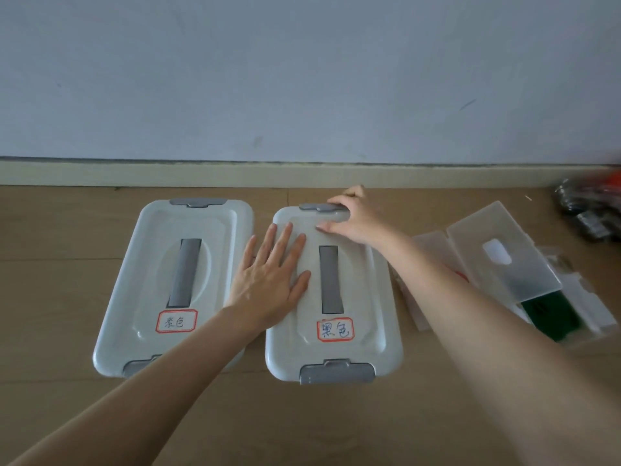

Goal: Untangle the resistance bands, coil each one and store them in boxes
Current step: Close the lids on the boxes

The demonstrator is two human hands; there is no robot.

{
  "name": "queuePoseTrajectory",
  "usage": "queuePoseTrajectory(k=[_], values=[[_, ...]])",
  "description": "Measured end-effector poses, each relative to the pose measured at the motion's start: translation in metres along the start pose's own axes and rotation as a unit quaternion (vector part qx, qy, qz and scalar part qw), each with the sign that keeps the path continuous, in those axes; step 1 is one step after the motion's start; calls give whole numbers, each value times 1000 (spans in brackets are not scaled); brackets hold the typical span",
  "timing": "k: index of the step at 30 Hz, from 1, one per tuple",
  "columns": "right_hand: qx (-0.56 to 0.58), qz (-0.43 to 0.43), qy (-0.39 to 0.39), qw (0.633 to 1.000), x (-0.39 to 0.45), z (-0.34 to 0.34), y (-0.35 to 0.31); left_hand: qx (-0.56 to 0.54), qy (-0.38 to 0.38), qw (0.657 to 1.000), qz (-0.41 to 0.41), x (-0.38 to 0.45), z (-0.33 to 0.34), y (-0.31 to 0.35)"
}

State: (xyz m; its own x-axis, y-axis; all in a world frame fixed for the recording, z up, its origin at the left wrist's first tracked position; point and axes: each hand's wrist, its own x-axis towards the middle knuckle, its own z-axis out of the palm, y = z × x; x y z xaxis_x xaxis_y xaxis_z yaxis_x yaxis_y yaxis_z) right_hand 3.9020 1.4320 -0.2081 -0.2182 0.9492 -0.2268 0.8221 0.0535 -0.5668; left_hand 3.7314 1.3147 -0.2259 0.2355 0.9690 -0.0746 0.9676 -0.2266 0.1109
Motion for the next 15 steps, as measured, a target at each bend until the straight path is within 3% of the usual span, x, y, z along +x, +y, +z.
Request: queuePoseTrajectory(k=[2, 6, 9, 12, 13, 15], values=[[-20, -8, 31, 999, -4, 2, 1, -5, -7, 1000, -8, -1, 1, 1], [-37, 16, 20, 999, -15, -2, -9, -18, -36, 999, -12, -2, -6, 2], [-56, 74, 36, 995, -55, 5, -7, -53, -43, 996, -53, -23, -11, 3], [97, 137, 20, 986, -125, 14, 5, -152, -74, 980, -108, -55, -15, 14], [159, 152, 7, 975, -145, 13, 8, -220, -82, 963, -130, -62, -20, 18], [254, 164, 11, 953, -168, 5, 3, -385, -79, 899, -191, -69, -41, 20]])
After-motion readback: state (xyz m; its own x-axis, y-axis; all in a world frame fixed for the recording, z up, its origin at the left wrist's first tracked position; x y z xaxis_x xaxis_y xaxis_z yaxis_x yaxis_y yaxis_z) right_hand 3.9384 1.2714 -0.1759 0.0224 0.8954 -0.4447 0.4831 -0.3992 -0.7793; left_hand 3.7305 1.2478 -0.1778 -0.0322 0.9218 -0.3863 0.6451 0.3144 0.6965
